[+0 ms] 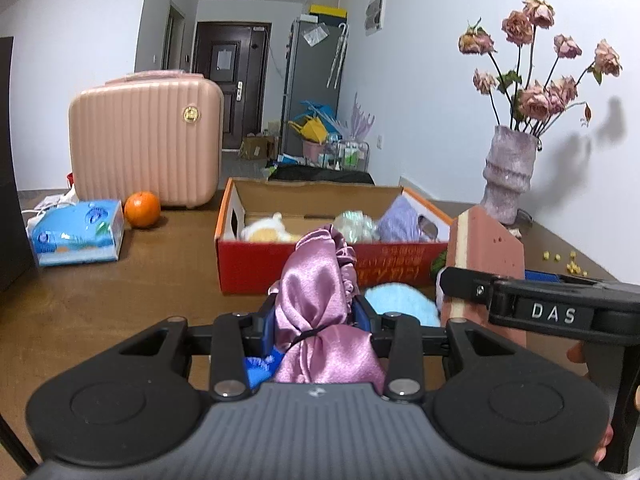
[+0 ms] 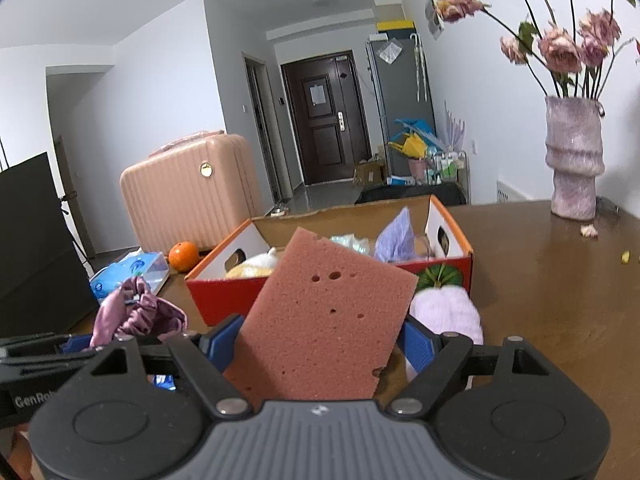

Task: Organize soft objects
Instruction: 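Carry the scrunchie with left and sponge with right over the box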

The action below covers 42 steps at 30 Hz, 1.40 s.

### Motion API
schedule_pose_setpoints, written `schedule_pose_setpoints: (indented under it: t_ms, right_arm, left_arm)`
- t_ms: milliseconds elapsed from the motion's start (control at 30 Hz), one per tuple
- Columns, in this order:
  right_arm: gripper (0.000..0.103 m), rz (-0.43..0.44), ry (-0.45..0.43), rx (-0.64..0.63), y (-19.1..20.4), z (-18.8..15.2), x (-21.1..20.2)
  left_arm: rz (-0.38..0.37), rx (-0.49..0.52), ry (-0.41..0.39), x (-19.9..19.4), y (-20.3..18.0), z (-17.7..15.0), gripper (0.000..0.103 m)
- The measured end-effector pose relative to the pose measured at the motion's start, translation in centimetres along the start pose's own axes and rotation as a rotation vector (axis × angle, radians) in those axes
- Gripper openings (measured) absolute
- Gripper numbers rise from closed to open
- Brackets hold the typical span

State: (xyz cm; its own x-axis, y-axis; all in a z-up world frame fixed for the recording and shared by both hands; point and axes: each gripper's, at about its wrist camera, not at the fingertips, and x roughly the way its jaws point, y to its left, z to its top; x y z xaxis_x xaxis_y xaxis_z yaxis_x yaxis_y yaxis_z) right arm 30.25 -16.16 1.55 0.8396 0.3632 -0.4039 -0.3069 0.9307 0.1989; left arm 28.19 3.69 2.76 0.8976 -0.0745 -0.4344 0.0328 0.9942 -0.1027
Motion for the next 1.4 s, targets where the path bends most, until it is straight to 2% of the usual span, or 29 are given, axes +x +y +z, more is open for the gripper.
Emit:
schedule_pose_setpoints:
  t_ms: [567, 1000, 1400]
  right_arm:
    - [0.082, -0.048, -0.066, -0.111, 0.6, 4.1, 2.0]
    - [0.082, -0.048, -0.114, -0.130, 0.6, 6.5, 3.4]
    - [0.082, -0.055, -0.110, -0.137, 0.2, 8.2, 5.7]
  left_arm:
    - [0.037, -0.037, -0.086, 2.1, 0.2, 4.6, 0.039]
    - [0.046, -0.079, -0.114, 4.7, 0.7, 7.3, 0.039]
    - [0.060, -0.115, -0.140, 6.6, 1.1, 9.3, 0.039]
